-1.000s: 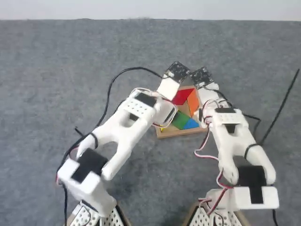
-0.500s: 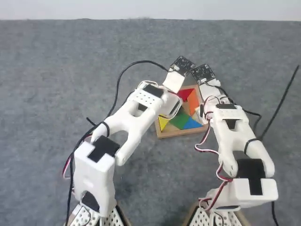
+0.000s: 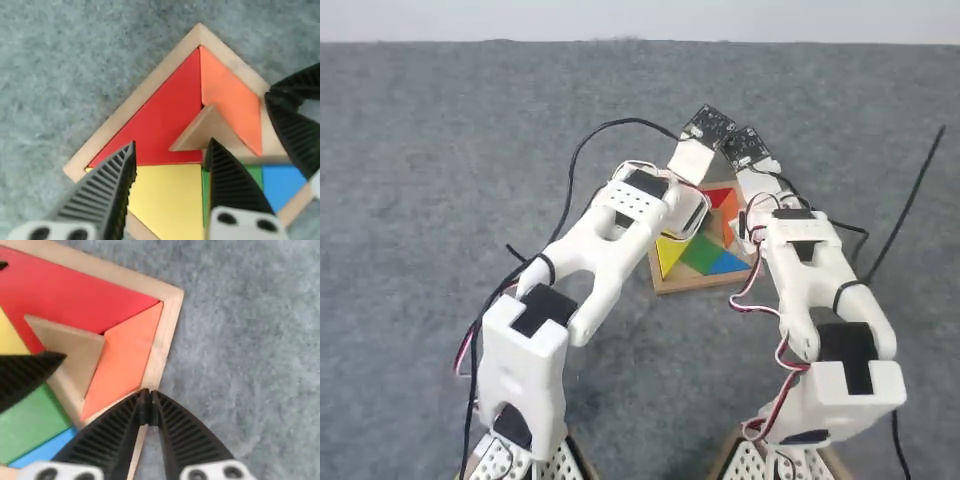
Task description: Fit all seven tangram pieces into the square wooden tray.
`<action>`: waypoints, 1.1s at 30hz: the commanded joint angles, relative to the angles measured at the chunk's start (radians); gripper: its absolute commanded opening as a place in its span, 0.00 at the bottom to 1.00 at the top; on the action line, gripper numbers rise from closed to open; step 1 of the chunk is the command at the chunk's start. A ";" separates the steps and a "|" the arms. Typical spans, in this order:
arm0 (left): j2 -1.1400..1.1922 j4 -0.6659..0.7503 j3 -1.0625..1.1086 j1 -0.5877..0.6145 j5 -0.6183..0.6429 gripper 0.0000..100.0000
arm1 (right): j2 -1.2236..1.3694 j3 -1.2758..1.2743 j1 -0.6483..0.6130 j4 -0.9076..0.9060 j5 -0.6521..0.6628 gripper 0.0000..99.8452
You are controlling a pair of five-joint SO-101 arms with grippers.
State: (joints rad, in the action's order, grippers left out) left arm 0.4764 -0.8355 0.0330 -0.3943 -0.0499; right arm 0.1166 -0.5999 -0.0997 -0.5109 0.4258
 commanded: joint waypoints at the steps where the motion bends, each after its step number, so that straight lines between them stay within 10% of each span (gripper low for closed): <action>1: -0.078 -0.009 -0.041 0.035 -0.005 0.22 | 0.001 0.046 -0.019 -0.013 0.008 0.01; 17: -0.086 0.121 -0.047 0.110 0.046 0.22 | 0.001 0.044 -0.022 -0.013 0.006 0.01; 33: 0.049 -0.044 -0.093 0.018 -0.017 0.20 | 0.002 0.043 -0.021 -0.013 0.006 0.01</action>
State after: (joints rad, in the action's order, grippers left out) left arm 0.5378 -0.8431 -0.0192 -0.3928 -0.0499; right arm 0.1166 -0.5999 -0.1013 -0.5109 0.4258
